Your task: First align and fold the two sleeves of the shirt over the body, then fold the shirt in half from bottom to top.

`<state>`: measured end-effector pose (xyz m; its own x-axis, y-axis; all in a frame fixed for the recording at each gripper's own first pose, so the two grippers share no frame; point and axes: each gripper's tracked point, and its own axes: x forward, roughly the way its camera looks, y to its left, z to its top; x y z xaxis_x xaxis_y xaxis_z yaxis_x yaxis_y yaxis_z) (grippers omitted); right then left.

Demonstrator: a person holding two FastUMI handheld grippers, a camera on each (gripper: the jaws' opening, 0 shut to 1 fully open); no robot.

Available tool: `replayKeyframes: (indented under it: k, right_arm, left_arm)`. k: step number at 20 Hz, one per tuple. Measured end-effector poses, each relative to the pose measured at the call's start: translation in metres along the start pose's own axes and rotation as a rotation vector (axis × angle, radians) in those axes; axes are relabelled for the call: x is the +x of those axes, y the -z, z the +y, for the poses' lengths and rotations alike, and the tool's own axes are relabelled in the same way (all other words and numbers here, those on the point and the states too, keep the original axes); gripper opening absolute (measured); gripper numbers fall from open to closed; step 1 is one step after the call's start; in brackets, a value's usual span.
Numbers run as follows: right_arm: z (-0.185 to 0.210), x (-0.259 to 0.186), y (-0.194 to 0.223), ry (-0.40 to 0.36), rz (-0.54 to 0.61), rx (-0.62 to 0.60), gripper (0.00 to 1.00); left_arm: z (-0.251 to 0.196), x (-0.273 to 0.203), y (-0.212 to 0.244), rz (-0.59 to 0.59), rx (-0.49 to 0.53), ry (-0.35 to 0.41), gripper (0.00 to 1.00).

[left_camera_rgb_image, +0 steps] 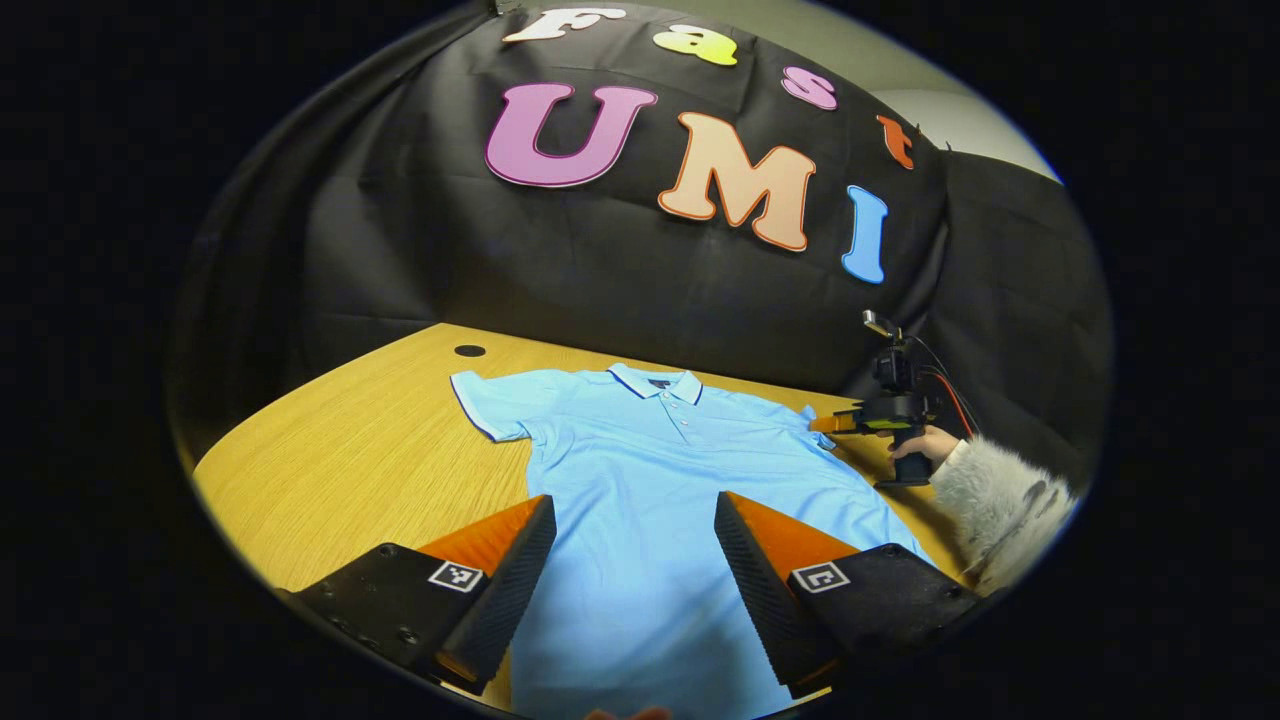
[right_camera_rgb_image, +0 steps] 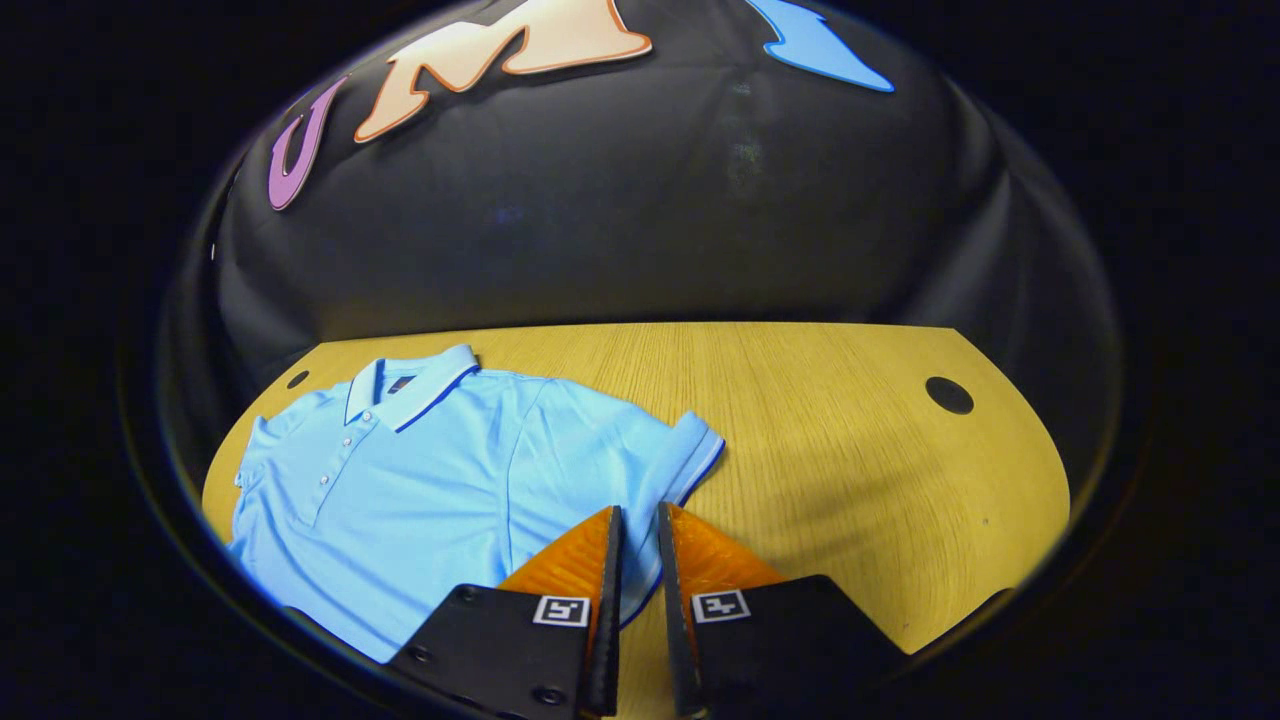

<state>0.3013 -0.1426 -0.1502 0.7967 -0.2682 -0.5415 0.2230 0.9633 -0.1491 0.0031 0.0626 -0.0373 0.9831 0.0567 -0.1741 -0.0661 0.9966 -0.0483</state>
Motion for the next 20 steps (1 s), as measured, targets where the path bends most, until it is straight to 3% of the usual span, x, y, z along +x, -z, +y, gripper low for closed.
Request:
replayKeyframes:
  k: [1, 8, 12, 17, 20]
  right_arm:
    - [0.000, 0.002, -0.001, 0.005, -0.004, -0.001, 0.09]
    - [0.014, -0.008, -0.019, -0.021, -0.032, 0.058, 0.09]
    - [0.047, -0.023, -0.039, -0.144, -0.082, 0.114, 0.09]
    - [0.114, -0.051, -0.047, -0.429, -0.097, 0.223, 0.09]
    - [0.132, -0.052, -0.034, -0.488, -0.063, 0.240, 0.09]
  left_arm:
    - [0.001, 0.000, 0.000, 0.000, 0.001, -0.002, 0.96]
    - [0.003, 0.001, 0.001, 0.003, 0.003, -0.003, 0.96]
    - [0.003, 0.001, 0.001, 0.004, 0.003, -0.002, 0.96]
    - [0.001, 0.002, 0.004, 0.012, -0.005, 0.002, 0.96]
    - [0.001, 0.002, 0.003, 0.011, -0.006, 0.002, 0.96]
